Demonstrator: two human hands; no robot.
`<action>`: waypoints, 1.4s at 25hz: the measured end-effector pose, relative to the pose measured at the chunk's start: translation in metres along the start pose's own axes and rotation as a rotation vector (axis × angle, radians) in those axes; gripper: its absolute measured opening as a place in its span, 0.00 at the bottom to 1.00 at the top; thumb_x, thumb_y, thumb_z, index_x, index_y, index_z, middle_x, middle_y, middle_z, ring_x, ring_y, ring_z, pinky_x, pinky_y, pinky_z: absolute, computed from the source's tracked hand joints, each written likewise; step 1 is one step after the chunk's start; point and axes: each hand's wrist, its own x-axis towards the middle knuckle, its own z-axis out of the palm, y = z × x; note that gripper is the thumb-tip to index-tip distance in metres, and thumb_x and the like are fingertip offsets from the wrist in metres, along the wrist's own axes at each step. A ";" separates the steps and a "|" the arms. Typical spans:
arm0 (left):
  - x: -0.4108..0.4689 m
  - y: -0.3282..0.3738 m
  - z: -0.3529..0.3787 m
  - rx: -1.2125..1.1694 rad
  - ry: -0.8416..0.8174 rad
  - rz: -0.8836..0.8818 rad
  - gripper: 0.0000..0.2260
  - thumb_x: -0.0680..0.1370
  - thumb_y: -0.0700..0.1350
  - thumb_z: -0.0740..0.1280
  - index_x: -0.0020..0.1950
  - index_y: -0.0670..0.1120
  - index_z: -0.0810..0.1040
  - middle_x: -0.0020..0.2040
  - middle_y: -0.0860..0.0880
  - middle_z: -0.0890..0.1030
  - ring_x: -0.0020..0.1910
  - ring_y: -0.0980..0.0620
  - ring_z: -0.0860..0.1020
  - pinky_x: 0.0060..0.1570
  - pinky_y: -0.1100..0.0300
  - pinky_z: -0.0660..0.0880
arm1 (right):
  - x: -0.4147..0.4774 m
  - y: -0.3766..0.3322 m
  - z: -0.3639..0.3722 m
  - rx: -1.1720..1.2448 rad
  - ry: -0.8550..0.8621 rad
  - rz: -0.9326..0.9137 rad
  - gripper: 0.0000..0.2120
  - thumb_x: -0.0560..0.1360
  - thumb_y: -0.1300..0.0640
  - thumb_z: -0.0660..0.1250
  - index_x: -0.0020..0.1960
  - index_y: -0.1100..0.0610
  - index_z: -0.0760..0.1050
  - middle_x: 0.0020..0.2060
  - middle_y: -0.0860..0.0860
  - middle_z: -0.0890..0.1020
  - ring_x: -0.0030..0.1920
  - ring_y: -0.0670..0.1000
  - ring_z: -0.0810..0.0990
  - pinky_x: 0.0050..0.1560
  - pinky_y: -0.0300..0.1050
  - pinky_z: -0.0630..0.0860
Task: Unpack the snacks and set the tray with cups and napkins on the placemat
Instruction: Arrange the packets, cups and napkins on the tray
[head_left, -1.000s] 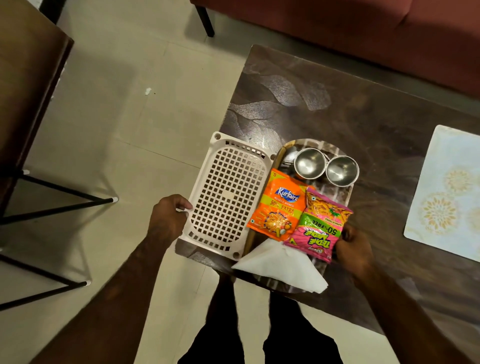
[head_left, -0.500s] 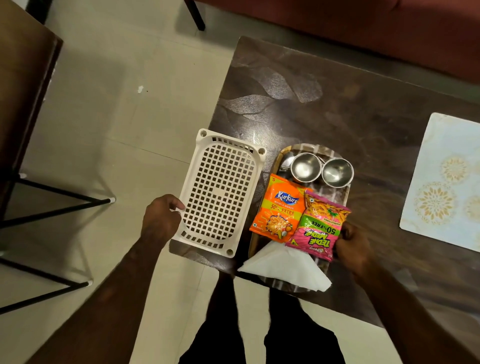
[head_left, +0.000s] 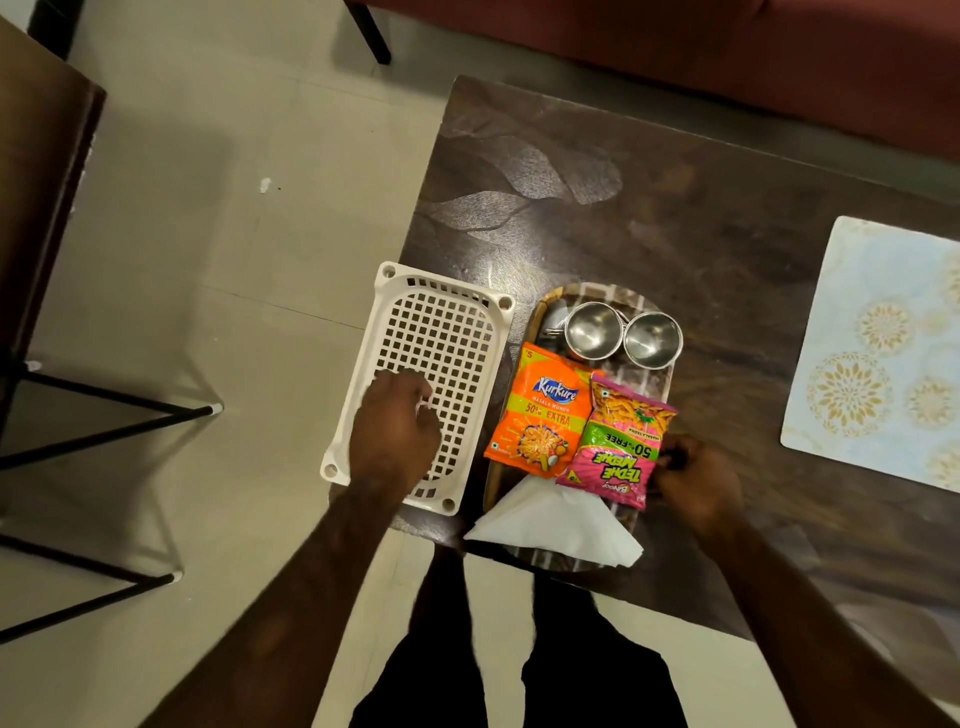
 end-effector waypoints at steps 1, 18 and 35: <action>-0.002 0.009 0.005 -0.022 -0.030 0.048 0.10 0.75 0.35 0.67 0.54 0.44 0.78 0.54 0.46 0.79 0.54 0.46 0.78 0.55 0.49 0.77 | -0.001 -0.002 0.000 0.002 0.048 -0.008 0.13 0.76 0.64 0.66 0.55 0.50 0.82 0.44 0.53 0.88 0.46 0.60 0.88 0.53 0.61 0.84; -0.004 0.069 0.064 0.059 -0.293 -0.036 0.23 0.77 0.47 0.68 0.69 0.41 0.70 0.63 0.41 0.73 0.62 0.41 0.75 0.60 0.46 0.75 | -0.009 -0.029 0.015 0.399 0.011 0.033 0.16 0.74 0.42 0.76 0.56 0.50 0.82 0.47 0.51 0.89 0.46 0.54 0.90 0.54 0.61 0.86; 0.013 -0.027 -0.032 -0.521 -0.161 -0.489 0.16 0.65 0.40 0.63 0.51 0.48 0.79 0.46 0.44 0.85 0.44 0.42 0.85 0.46 0.44 0.83 | -0.035 -0.088 0.039 0.802 -0.302 0.045 0.15 0.77 0.63 0.74 0.63 0.62 0.79 0.53 0.61 0.88 0.50 0.63 0.89 0.49 0.58 0.86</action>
